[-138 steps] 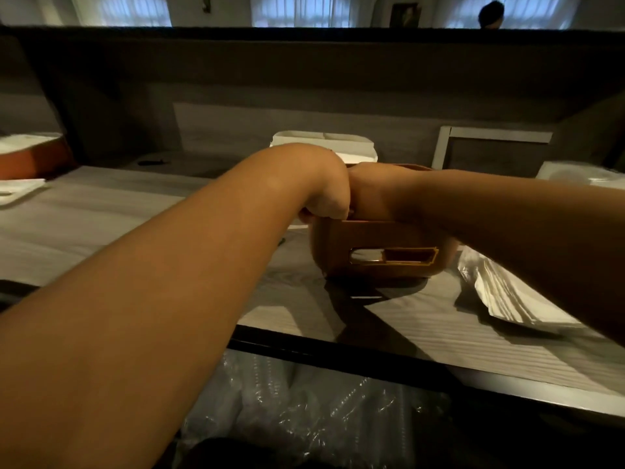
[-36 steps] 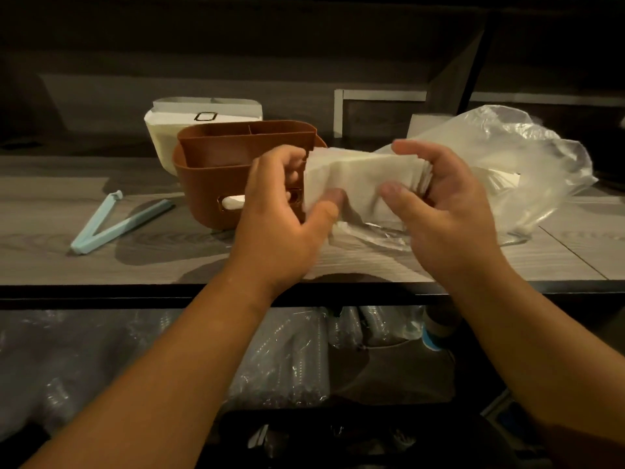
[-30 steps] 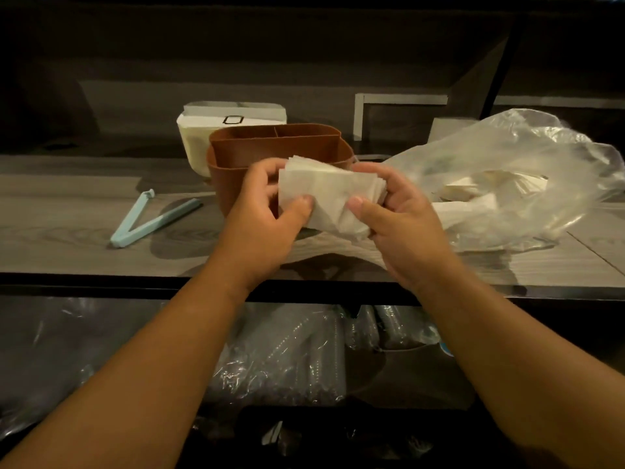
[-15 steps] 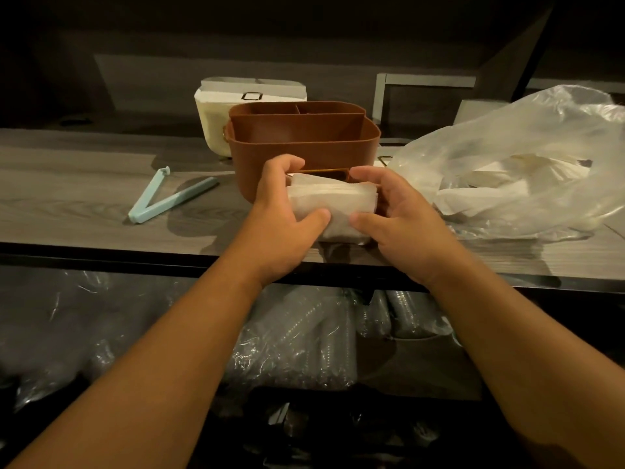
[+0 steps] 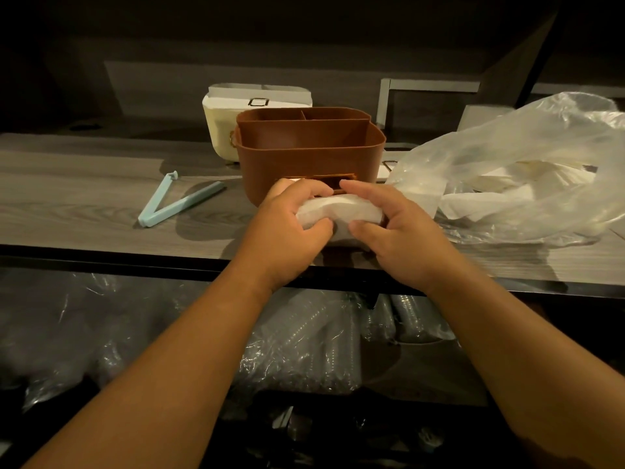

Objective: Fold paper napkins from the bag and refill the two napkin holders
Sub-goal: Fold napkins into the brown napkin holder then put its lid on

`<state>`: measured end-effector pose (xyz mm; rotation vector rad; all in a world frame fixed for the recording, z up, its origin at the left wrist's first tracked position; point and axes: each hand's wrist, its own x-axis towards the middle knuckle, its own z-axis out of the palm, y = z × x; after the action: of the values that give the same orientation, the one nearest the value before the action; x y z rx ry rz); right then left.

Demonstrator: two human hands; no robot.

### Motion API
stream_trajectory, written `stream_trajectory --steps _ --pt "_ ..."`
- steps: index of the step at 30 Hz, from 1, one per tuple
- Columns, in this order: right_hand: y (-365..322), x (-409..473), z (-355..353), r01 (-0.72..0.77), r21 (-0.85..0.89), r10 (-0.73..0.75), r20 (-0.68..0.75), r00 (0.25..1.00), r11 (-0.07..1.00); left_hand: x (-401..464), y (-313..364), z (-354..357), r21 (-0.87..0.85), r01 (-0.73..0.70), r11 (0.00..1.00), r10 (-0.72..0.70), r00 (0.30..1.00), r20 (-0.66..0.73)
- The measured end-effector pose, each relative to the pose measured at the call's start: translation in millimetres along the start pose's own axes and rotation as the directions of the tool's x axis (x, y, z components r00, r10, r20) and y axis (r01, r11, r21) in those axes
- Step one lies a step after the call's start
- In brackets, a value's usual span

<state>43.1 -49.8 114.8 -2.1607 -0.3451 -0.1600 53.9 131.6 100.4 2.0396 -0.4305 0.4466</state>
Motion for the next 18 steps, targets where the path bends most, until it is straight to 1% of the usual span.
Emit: stream_trajectory --steps 3,6,8,12,15,18 --pt "3.0 0.6 0.1 0.012 -0.01 -0.012 -0.01 1.0 1.0 -1.6 -0.7 -0.1 -0.012 -0.009 1.0 0.009 0.998 -0.055" --pt "3.9 1.3 0.3 0.022 0.013 -0.022 -0.01 1.0 1.0 -2.9 -1.9 -1.6 -0.093 0.024 0.995 -0.033 0.995 -0.095" --pt "4.2 1.7 0.5 0.028 0.018 -0.028 -0.007 1.0 0.999 -2.7 -1.4 -2.3 -0.118 0.042 0.992 -0.049 0.997 -0.057" --pt "5.4 1.8 1.4 -0.007 0.007 0.007 0.004 1.0 1.0 -1.2 1.5 -2.3 -0.05 0.027 0.998 -0.024 0.999 0.047" --pt "4.4 3.0 3.5 -0.04 0.02 0.04 -0.009 0.999 0.999 -0.2 0.6 -1.8 -0.073 0.05 0.996 -0.046 0.997 0.057" --pt "3.9 5.3 4.6 -0.07 0.093 0.073 -0.029 0.997 0.993 -1.2 -0.4 -1.6 -0.102 0.035 0.994 -0.031 0.999 0.038"
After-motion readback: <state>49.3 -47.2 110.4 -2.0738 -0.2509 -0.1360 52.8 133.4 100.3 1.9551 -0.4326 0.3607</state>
